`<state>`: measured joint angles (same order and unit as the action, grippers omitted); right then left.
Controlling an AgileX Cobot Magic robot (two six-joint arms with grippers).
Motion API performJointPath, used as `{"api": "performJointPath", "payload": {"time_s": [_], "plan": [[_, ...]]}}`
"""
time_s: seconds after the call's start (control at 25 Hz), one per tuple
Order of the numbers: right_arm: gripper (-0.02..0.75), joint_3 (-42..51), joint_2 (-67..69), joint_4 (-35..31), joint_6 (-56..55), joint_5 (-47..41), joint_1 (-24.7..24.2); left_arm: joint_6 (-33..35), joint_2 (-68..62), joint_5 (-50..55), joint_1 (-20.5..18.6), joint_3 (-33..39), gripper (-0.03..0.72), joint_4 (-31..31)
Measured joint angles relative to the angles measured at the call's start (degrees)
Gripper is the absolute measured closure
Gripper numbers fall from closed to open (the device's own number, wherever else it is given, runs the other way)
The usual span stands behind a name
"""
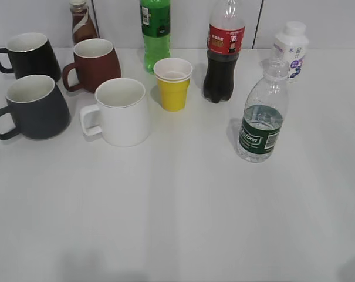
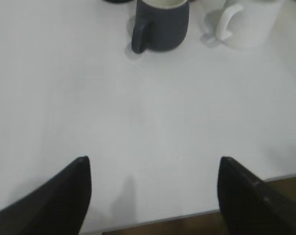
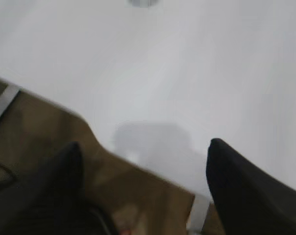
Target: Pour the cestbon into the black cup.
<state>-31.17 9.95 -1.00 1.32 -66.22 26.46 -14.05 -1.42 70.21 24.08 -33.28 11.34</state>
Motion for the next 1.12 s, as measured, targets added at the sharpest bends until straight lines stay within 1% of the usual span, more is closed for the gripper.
{"api": "performJointPath", "payload": {"time_s": [0.08, 0.16, 0.28, 0.52, 0.56, 0.6, 0.64, 0.72, 0.76, 0.8, 0.84, 0.92, 1.12], "plan": [[0.149, 0.68, -2.55, 0.55, -0.19, 2.20, 0.00, 0.13, 1.75, 0.09, 0.00, 0.13, 0.097, 0.05], [0.149, 2.02, -3.69, 1.00, -0.57, 4.94, 0.00, 0.25, 1.42, -2.23, 0.00, 0.81, 0.104, -0.78], [0.149, 2.23, -3.83, 1.58, -1.32, 5.88, 0.00, 0.38, 1.11, -7.22, 0.00, 2.39, 0.118, -2.82], [0.149, 2.23, -4.06, 1.81, -1.32, 6.43, -0.19, 0.51, 1.55, -8.58, -0.48, 2.80, 0.144, -3.84], [0.149, 2.23, -4.51, 1.81, -1.32, 6.52, -0.92, 0.56, 1.67, -8.58, -1.86, 2.80, 0.149, -3.89], [0.149, 2.24, -5.46, 1.81, -1.32, 6.53, -2.63, 0.56, 1.81, -8.58, -3.90, 2.80, 0.154, -3.89], [0.149, 2.24, -6.97, 1.81, -1.32, 6.53, -4.77, 0.56, 1.80, -8.58, -7.19, 2.80, 0.160, -3.89], [0.149, 2.24, -9.66, 1.81, -1.32, 6.49, -11.33, 0.56, 1.80, -8.52, -14.92, 2.81, 0.168, -3.89], [0.149, 2.18, -10.24, 1.91, -1.32, 6.56, -14.14, 0.56, 1.80, -8.70, -18.07, 2.81, 0.172, -4.03], [0.149, 2.18, -10.47, 1.88, -1.32, 6.62, -16.86, 0.56, 1.80, -8.65, -20.98, 2.81, 0.174, -4.04], [0.149, 2.18, -10.46, 1.78, -1.32, 6.67, -18.91, 0.56, 1.80, -8.55, -22.57, 2.81, 0.177, -3.99], [0.149, 2.23, -10.46, 1.00, -1.32, 6.68, -20.23, 0.56, 1.80, -8.54, -23.01, 2.81, 0.184, -4.05], [0.149, 2.23, -10.46, 0.58, -1.32, 6.68, -20.28, 0.56, 1.80, -8.54, -22.17, 2.81, 0.195, -4.05]]}}
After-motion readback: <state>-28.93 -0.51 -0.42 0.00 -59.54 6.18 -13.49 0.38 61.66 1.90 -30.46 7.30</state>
